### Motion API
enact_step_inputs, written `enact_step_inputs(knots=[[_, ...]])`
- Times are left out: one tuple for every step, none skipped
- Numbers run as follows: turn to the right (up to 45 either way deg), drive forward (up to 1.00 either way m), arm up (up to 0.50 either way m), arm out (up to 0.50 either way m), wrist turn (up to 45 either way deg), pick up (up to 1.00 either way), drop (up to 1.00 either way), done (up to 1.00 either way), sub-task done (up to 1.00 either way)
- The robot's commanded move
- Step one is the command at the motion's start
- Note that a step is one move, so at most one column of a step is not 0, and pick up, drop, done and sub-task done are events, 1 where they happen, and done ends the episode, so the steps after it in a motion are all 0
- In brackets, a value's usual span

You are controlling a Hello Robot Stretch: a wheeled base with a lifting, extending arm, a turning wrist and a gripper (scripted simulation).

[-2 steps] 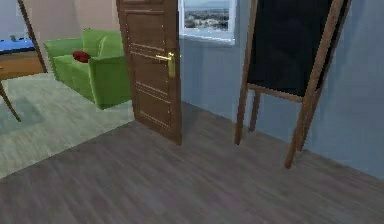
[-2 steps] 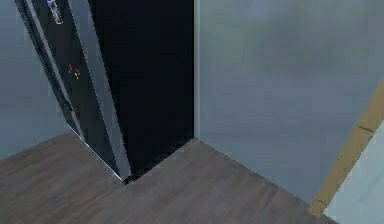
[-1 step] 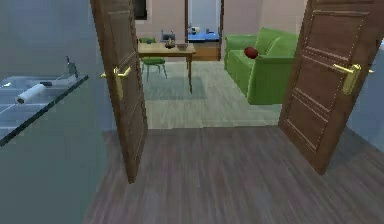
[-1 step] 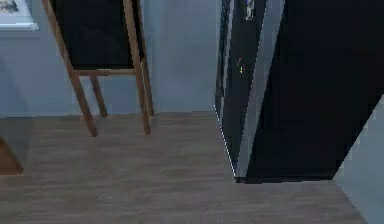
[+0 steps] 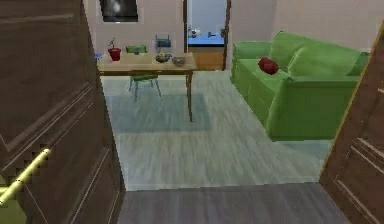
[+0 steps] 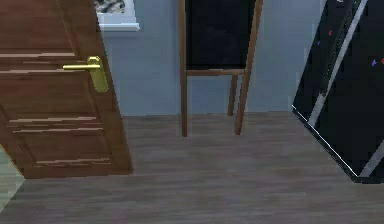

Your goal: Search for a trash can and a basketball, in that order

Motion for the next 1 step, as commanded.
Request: enact_step_inputs(knots=[[-3.0,0.0,0.0,0.0,0.0,0.0,0.0,0.0,0.0]])
